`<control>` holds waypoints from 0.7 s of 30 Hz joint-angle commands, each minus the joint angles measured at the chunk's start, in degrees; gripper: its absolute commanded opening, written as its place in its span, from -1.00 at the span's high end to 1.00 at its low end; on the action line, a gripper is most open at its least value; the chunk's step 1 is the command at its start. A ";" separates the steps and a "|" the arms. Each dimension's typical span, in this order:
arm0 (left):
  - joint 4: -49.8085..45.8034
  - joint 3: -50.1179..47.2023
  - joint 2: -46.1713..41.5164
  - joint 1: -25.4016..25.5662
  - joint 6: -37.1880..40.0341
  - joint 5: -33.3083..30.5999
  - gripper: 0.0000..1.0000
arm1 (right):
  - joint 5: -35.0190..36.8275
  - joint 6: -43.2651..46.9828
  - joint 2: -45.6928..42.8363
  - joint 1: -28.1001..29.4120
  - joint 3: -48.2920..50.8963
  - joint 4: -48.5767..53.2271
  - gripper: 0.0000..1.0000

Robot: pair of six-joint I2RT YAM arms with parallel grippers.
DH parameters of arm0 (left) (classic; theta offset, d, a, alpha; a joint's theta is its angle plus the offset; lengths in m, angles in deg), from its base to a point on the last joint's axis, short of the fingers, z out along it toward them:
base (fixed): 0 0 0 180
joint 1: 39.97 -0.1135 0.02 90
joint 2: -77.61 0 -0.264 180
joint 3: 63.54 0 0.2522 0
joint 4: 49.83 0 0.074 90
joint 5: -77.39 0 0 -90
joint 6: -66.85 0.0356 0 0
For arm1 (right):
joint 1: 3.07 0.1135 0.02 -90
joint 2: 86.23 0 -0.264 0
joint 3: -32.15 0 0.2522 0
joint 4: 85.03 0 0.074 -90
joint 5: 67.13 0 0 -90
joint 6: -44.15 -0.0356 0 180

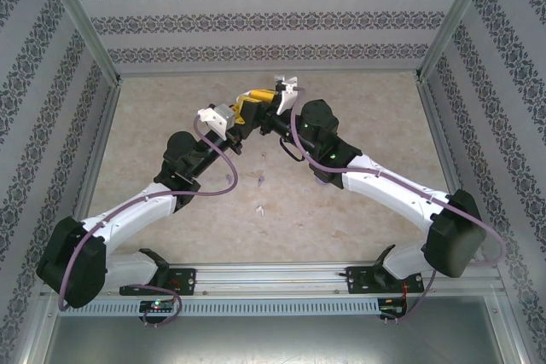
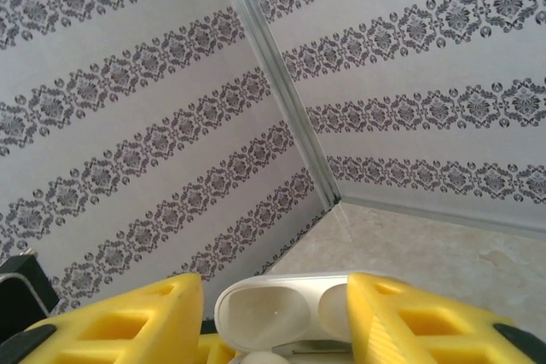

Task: Insert the wireless bluetooth earbuds into the charging case

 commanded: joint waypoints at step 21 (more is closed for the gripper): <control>6.15 -2.78 -7.87 1.16 2.00 -7.24 1.00 | 2.34 -11.65 -22.08 -3.24 7.17 29.47 -0.44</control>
